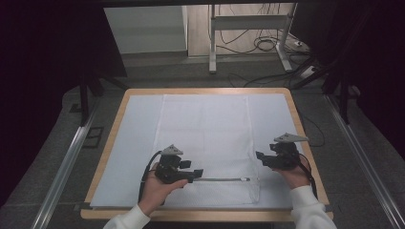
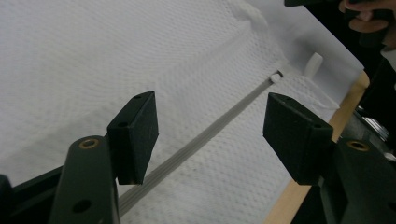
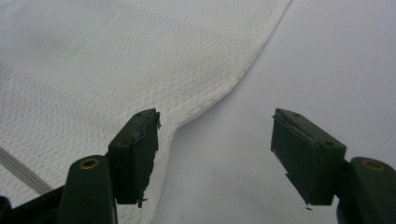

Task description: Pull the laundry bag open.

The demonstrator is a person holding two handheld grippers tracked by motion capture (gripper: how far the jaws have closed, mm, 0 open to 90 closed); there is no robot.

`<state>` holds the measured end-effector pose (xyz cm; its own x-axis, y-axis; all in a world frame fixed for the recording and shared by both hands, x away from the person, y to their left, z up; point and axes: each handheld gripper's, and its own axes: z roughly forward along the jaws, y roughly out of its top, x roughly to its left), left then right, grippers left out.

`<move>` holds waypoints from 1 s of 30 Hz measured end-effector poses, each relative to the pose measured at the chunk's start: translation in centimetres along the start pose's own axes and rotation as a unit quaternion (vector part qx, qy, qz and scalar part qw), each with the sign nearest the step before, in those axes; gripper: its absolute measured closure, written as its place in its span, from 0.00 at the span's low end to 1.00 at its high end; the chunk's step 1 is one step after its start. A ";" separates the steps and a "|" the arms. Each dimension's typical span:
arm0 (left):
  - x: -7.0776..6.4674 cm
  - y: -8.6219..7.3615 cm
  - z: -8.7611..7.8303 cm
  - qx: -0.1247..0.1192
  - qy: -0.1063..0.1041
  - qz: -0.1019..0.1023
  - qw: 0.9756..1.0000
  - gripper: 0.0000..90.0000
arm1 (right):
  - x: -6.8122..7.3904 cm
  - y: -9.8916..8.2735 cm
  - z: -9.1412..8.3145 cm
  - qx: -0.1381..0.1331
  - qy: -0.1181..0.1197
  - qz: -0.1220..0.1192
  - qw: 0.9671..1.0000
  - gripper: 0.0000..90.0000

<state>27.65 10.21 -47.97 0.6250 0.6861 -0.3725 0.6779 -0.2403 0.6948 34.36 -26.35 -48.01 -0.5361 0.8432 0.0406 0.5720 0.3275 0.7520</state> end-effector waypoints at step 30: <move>-3.2 1.6 4.8 0.037 -0.026 0.021 0.999 0.41 | -0.2 -0.3 0.2 0.003 -0.008 -0.001 1.000 0.35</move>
<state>28.58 4.31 -48.65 0.6713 0.6387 -0.3761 0.6762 -0.3197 0.6638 34.45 -26.51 -48.37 -0.5266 0.8496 0.0292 0.5752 0.3308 0.7482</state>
